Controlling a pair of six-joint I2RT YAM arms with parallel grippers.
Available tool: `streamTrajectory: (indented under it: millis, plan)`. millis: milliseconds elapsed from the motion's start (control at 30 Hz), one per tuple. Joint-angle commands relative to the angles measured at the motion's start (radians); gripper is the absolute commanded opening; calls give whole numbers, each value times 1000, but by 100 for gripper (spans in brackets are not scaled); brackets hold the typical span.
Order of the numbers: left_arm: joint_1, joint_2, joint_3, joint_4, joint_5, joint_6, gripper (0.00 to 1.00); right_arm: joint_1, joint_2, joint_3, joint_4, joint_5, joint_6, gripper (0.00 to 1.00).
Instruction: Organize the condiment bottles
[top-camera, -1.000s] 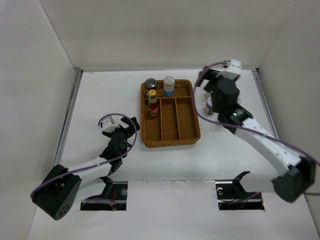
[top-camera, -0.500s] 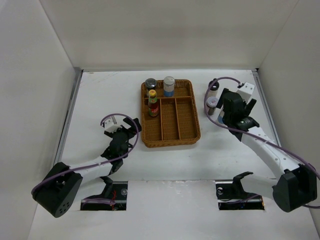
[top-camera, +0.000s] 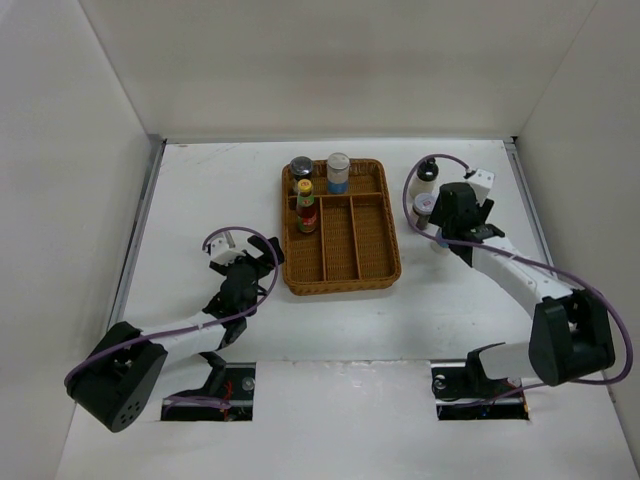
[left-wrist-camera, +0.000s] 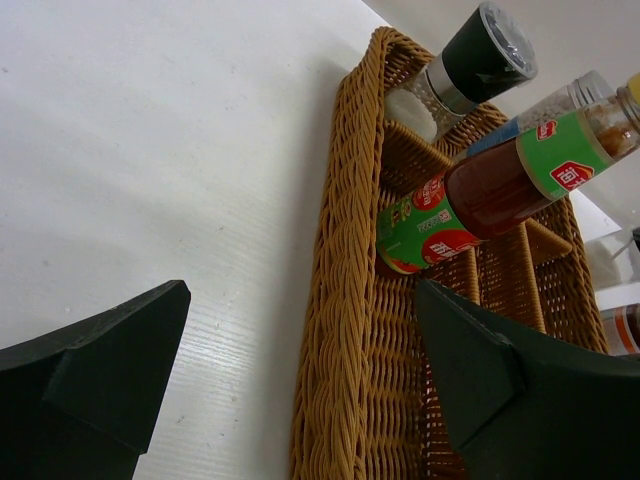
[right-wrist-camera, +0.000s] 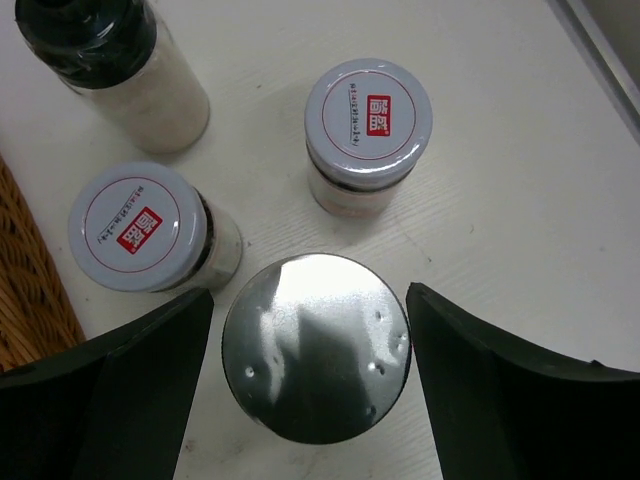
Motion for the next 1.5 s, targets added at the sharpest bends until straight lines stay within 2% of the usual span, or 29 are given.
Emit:
streamTrajectory:
  millis: [0, 133, 233, 367, 567, 800, 933, 1167, 1300, 1467]
  plan:
    - [1, 1, 32, 43, 10, -10, 100, -8, -16, 37, 78, 3, 23, 74]
    - [1, -2, 32, 43, 10, -10, 100, 45, -135, 38, 64, 143, -29, 58]
    - [3, 7, 35, 43, 14, -10, 100, 107, -232, 100, 38, 186, -88, 56]
    - [7, 5, 35, 43, 18, -10, 100, 205, -237, 227, 9, 154, -106, 57]
    - [6, -1, 34, 43, 21, -10, 100, 256, 25, 443, 191, -64, -113, 58]
    - [-11, 7, 39, 43, 18, -11, 100, 253, 405, 753, 225, -125, -145, 59]
    - [-9, 5, 37, 43, 16, -11, 100, 233, 533, 825, 220, -168, -127, 59]
    - [-9, 8, 37, 43, 13, -11, 100, 225, 620, 795, 216, -179, -92, 59]
    - [-6, 18, 40, 43, 16, -11, 100, 231, 640, 761, 223, -165, -72, 64]
    - [-6, 16, 40, 43, 18, -11, 100, 231, 631, 747, 226, -141, -66, 86]
